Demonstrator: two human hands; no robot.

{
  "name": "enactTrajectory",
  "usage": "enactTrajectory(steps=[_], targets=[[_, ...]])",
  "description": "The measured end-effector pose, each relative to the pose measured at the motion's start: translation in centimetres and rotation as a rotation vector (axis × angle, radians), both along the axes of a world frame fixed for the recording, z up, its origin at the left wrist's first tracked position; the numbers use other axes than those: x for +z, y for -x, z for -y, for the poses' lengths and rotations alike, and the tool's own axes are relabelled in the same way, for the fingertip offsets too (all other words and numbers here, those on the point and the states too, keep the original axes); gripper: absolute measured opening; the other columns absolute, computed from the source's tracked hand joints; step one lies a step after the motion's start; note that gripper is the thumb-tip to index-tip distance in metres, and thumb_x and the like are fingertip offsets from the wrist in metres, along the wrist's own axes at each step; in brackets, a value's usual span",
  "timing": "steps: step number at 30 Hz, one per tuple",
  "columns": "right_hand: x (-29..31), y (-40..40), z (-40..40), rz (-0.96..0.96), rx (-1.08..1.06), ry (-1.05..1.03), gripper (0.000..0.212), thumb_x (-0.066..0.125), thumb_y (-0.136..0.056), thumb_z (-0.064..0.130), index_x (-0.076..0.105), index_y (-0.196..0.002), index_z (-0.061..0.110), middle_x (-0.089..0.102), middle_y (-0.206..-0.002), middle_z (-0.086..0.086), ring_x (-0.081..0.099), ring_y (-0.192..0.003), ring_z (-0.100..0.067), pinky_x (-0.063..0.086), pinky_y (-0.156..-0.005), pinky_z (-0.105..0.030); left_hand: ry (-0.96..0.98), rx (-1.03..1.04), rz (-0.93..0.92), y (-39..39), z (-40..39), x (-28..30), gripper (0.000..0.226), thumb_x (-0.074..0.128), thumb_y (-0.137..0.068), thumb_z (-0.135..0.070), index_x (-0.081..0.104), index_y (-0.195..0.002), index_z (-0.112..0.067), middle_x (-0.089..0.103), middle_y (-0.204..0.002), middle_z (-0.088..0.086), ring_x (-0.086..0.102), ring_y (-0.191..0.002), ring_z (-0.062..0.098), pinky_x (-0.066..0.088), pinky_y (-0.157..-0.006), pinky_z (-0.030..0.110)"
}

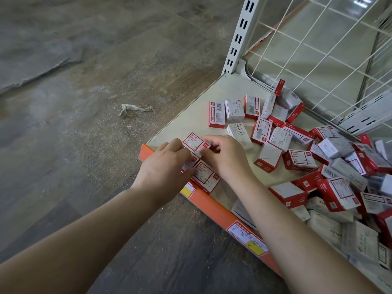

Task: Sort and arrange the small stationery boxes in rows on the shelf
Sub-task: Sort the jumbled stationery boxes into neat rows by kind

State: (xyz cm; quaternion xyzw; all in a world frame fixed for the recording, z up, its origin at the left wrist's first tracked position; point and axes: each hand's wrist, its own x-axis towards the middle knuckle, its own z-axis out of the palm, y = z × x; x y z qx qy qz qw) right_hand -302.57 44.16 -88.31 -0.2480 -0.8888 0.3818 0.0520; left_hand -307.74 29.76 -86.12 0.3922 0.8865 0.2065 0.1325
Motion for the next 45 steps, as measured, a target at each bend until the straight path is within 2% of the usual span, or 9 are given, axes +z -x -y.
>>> enactTrajectory(steps=[3, 7, 12, 17, 22, 28, 32, 40, 45], targets=[[0.4, -0.3, 0.1, -0.015, -0.010, -0.032, 0.036, 0.060, -0.089, 0.027, 0.060, -0.124, 0.019, 0.058, -0.107, -0.001, 0.057, -0.091, -0.012, 0.048, -0.078, -0.022, 0.003, 0.005, 0.007, 0.0, -0.1, 0.0, 0.027, 0.057, -0.088, -0.033, 0.063, -0.108, -0.016, 0.051, -0.109, -0.002, 0.046, -0.104, 0.018, 0.045, -0.085, 0.035], [1.0, -1.5, -1.1, -0.055, -0.108, -0.104, 0.034, 0.061, -0.088, 0.024, 0.059, -0.121, 0.014, 0.053, -0.099, 0.003, 0.051, -0.089, -0.008, 0.039, -0.071, -0.011, -0.022, 0.035, 0.029, -0.3, -0.3, 0.2, 0.029, 0.057, -0.088, -0.031, 0.062, -0.113, -0.018, 0.051, -0.114, -0.002, 0.046, -0.108, 0.018, 0.043, -0.088, 0.034], [1.5, -3.5, -3.5, 0.015, -0.267, -0.318, 0.037, 0.064, -0.086, 0.026, 0.058, -0.121, 0.015, 0.054, -0.116, -0.003, 0.055, -0.099, -0.016, 0.038, -0.075, -0.020, -0.090, 0.047, 0.017, -1.3, -1.7, 0.5, 0.035, 0.048, -0.093, -0.032, 0.057, -0.123, -0.017, 0.049, -0.126, -0.003, 0.043, -0.117, 0.018, 0.040, -0.093, 0.031], [1.5, -4.3, -4.8, 0.185, -0.242, -0.474, 0.052, 0.064, -0.083, 0.042, 0.056, -0.123, 0.010, 0.052, -0.118, -0.009, 0.044, -0.109, -0.023, 0.034, -0.078, -0.026, 0.017, -0.045, -0.008, -2.0, -2.7, 0.0, 0.039, 0.041, -0.096, -0.032, 0.046, -0.133, -0.023, 0.037, -0.140, -0.009, 0.032, -0.128, 0.013, 0.035, -0.101, 0.028], [1.4, -4.6, -5.4, 0.179, -0.250, -0.462, 0.061, 0.067, -0.080, 0.045, 0.054, -0.125, 0.007, 0.050, -0.121, -0.010, 0.042, -0.114, -0.025, 0.038, -0.090, -0.031, 0.022, -0.027, -0.028, -1.9, -3.0, -0.2, 0.037, 0.040, -0.096, -0.032, 0.050, -0.130, -0.022, 0.041, -0.135, -0.008, 0.034, -0.125, 0.013, 0.037, -0.098, 0.029], [1.9, -7.1, -6.0, 0.166, -0.314, -0.414, 0.060, 0.072, -0.078, 0.037, 0.054, -0.125, 0.005, 0.046, -0.128, -0.011, 0.037, -0.119, -0.027, 0.033, -0.097, -0.033, -0.004, -0.070, -0.028, -2.8, -3.8, 0.1, 0.038, 0.041, -0.095, -0.028, 0.048, -0.132, -0.022, 0.044, -0.134, -0.007, 0.036, -0.125, 0.013, 0.031, -0.100, 0.025], [2.0, -8.2, -6.2, 0.204, -0.293, -0.406, 0.068, 0.070, -0.078, 0.041, 0.047, -0.133, 0.009, 0.042, -0.133, -0.009, 0.036, -0.124, -0.025, 0.030, -0.101, -0.030, -0.030, -0.132, -0.004, -3.8, -4.9, 0.6, 0.036, 0.041, -0.095, -0.024, 0.049, -0.131, -0.024, 0.045, -0.132, -0.007, 0.037, -0.124, 0.012, 0.033, -0.099, 0.026], [2.6, -8.6, -7.1, 0.279, -0.226, -0.299, 0.064, 0.074, -0.076, 0.038, 0.050, -0.128, 0.011, 0.046, -0.124, -0.007, 0.042, -0.117, -0.023, 0.034, -0.097, -0.029, -0.024, -0.171, 0.031, -5.0, -5.8, 1.0, 0.034, 0.040, -0.097, -0.021, 0.050, -0.129, -0.026, 0.046, -0.130, -0.008, 0.039, -0.120, 0.009, 0.035, -0.094, 0.022], [2.6, -8.9, -6.9, 0.254, -0.233, -0.210, 0.063, 0.077, -0.074, 0.028, 0.049, -0.128, 0.012, 0.053, -0.121, -0.003, 0.050, -0.112, -0.019, 0.041, -0.093, -0.029, -0.029, -0.133, 0.027, -4.6, -5.5, 1.3, 0.034, 0.043, -0.095, -0.017, 0.053, -0.126, -0.024, 0.048, -0.128, -0.007, 0.040, -0.120, 0.010, 0.036, -0.093, 0.022]])
